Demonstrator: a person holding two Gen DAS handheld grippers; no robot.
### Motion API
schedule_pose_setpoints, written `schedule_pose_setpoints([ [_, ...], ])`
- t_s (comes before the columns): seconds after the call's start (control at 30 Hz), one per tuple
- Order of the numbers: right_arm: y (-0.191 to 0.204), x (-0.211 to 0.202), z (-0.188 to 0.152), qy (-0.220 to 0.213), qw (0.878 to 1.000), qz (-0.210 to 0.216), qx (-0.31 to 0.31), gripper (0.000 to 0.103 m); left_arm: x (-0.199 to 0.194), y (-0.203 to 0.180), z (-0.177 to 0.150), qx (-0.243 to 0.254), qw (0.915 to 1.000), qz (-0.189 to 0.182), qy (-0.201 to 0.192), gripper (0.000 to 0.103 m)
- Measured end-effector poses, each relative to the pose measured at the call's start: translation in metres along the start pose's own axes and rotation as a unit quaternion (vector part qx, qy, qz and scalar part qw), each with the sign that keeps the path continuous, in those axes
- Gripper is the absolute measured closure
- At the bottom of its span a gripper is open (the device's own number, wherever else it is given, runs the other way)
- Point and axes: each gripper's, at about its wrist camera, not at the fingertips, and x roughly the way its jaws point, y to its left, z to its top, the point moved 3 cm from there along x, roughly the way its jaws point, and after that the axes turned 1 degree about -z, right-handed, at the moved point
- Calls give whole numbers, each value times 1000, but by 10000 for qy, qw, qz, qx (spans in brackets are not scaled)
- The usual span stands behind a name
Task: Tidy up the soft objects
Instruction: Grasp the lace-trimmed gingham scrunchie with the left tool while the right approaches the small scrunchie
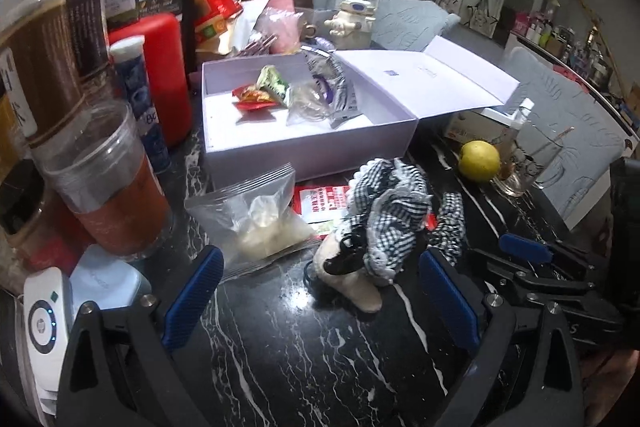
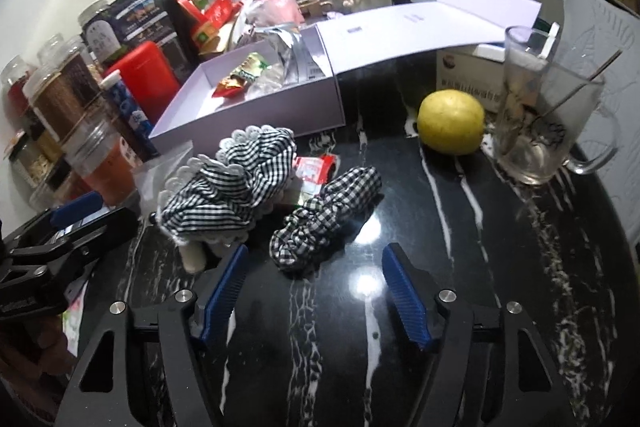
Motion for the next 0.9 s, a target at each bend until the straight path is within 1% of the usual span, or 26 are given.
schedule_pose_setpoints([
  [0.13, 0, 16, 5, 169, 9998, 40, -1, 34, 8, 5, 0, -131, 9998, -108, 79, 3],
  [0.3, 2, 31, 13, 295, 9995, 43, -56, 39, 12, -1, 8, 69, 9999, -117, 8, 3],
  [0.33, 2, 35, 15, 315, 9995, 41, -53, 42, 13, -2, 9, 103, 9999, -96, 3, 3],
  [0.37, 1, 38, 16, 316, 9995, 35, -53, 48, 15, -4, 11, 149, 9999, -40, -10, 3],
  [0.4, -1, 40, 16, 303, 9995, 15, -59, 58, 17, -6, 13, 221, 9997, 53, -21, 3],
  [0.43, -2, 42, 17, 314, 9995, 9, -62, 62, 20, -9, 14, 282, 9996, 67, 2, 3],
  [0.5, -7, 44, 16, 357, 9993, 122, 18, 68, 25, -12, 16, 275, 9996, -64, 61, 3],
  [0.53, -10, 44, 15, 349, 9992, 187, 72, 69, 28, -13, 17, 246, 9996, -141, 79, 3],
  [0.6, -14, 42, 15, 329, 9993, 146, 57, 70, 35, -18, 19, 240, 9992, -299, 114, 3],
  [0.63, -16, 40, 14, 318, 9994, 121, 42, 70, 38, -21, 20, 282, 9990, -316, 114, 3],
  [0.73, -26, 35, 10, 318, 9993, 136, 117, 70, 51, -35, 21, 520, 9984, -182, 119, 3],
  [0.9, -38, 26, 3, 370, 9990, 172, 158, 70, 66, -47, 20, 689, 9973, -124, 202, 3],
])
